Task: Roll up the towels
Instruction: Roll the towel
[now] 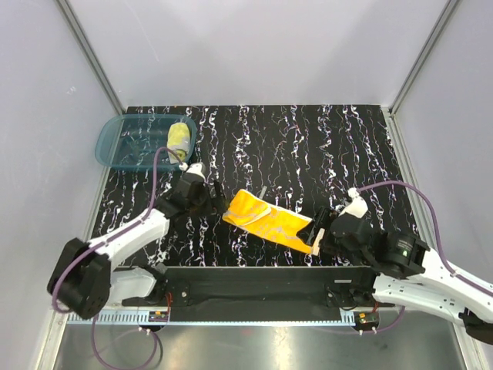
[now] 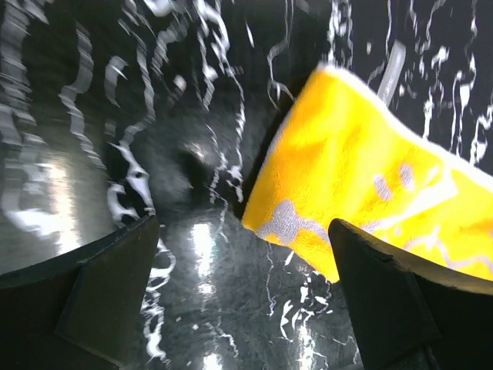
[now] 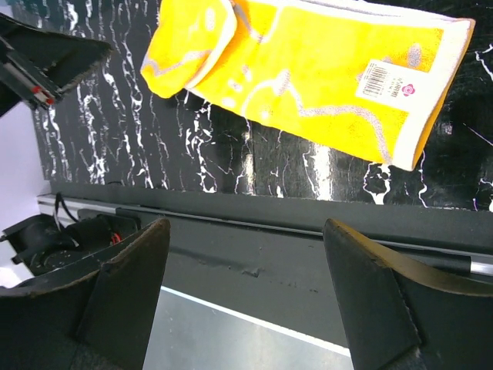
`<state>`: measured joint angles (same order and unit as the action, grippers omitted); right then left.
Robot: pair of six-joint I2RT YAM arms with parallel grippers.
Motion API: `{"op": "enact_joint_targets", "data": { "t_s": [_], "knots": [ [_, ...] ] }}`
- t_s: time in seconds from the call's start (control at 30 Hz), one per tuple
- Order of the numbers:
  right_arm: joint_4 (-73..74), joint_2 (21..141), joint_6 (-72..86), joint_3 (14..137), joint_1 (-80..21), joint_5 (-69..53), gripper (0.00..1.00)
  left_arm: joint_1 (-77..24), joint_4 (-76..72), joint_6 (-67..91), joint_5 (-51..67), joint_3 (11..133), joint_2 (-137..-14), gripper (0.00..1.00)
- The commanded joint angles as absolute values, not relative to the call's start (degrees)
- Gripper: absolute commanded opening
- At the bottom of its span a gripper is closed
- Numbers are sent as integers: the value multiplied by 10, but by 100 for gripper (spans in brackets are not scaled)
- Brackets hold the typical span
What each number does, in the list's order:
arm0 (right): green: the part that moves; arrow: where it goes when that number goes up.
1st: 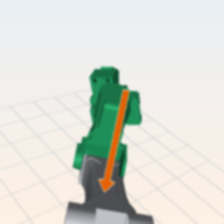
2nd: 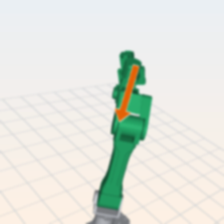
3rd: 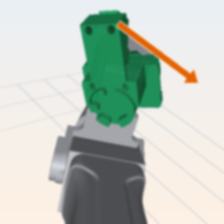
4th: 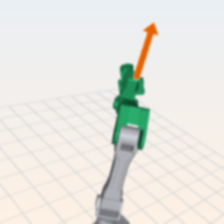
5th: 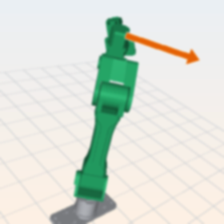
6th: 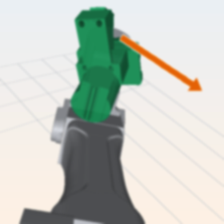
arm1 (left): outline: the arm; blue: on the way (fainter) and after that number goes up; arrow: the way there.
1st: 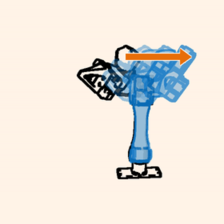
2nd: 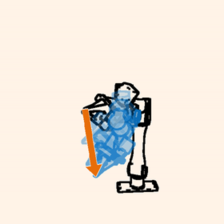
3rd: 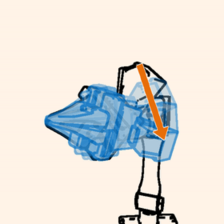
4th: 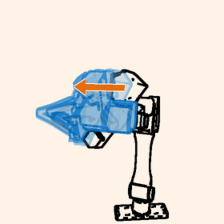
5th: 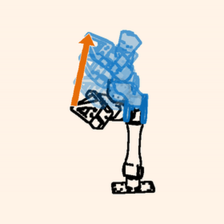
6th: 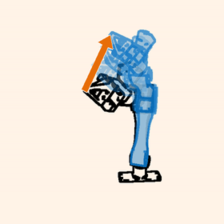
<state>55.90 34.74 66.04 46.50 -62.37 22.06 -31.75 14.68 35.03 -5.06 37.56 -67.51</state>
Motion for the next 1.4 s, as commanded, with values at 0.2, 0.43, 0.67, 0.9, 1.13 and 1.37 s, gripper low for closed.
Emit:
{"op": "enact_joint_targets", "data": {
  "t_s": [0.2, 0.43, 0.67, 0.9, 1.13, 1.37],
  "knots": [
    [536, 389, 673, 472, -627, 240, 87, -272, -194, 464, 176, 308, -781, 99],
    [560, 371, 686, 466, -627, 258, 88, -272, -151, 490, 155, 309, -827, 96],
    [559, 376, 688, 464, -626, 259, 89, -272, -156, 506, 190, 283, -841, 76],
    [555, 379, 691, 460, -627, 263, 89, -272, -206, 514, 225, 259, -872, 23],
    [566, 366, 699, 456, -627, 268, 89, -290, 47, 405, 101, 370, -793, 0],
    [586, 352, 708, 461, -627, 287, 89, -373, 248, 337, -181, 508, -772, 0]
  ]
}}
